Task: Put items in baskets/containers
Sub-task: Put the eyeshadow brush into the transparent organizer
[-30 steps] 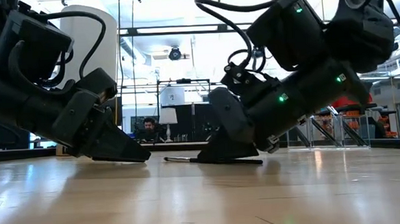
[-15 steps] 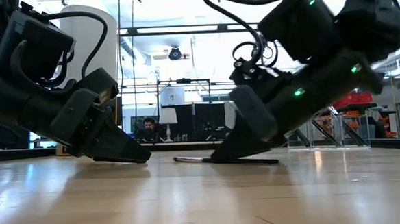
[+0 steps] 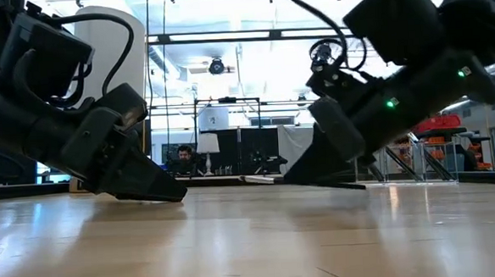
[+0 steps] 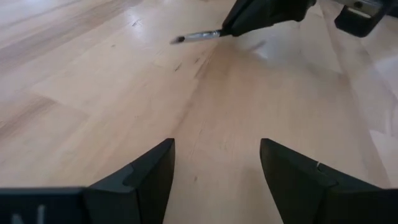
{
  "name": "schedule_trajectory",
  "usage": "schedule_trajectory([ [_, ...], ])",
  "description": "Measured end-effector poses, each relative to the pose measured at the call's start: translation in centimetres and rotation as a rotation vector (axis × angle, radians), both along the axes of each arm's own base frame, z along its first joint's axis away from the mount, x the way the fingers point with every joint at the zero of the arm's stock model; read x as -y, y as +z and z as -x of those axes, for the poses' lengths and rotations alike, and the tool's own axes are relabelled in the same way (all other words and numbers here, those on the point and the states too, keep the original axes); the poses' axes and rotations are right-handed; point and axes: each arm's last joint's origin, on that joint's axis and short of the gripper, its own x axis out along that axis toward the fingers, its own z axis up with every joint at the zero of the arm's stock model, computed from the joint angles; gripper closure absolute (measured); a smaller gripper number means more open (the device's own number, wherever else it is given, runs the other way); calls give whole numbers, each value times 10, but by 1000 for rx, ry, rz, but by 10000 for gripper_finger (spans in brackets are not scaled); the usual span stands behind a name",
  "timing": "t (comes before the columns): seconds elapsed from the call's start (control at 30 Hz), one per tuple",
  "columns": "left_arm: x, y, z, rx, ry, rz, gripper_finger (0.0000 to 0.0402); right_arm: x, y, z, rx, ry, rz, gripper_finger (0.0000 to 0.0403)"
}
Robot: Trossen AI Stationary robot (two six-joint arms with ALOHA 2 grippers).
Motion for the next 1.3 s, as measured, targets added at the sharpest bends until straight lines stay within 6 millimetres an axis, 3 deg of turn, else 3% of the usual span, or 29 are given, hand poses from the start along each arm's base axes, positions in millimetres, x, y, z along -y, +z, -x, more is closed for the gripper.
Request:
schedule_trajectory([
  [0.23, 0, 0, 0, 5, -3, 5, 163, 3, 0, 7, 113, -6, -37, 403],
  [0.4, 1, 7, -3, 69, -14, 13, 163, 1, 15, 2, 277, 58, -51, 402],
  [0.73, -2, 49, -23, 430, -18, -92, 163, -10, 51, -11, 547, 312, -54, 401],
  [1.07, 6, 68, -41, 536, -248, -98, 171, -14, 56, -14, 572, 356, -49, 400],
  [1.3, 5, 75, -37, 555, -253, -96, 212, -19, 56, -13, 571, 372, -54, 400],
])
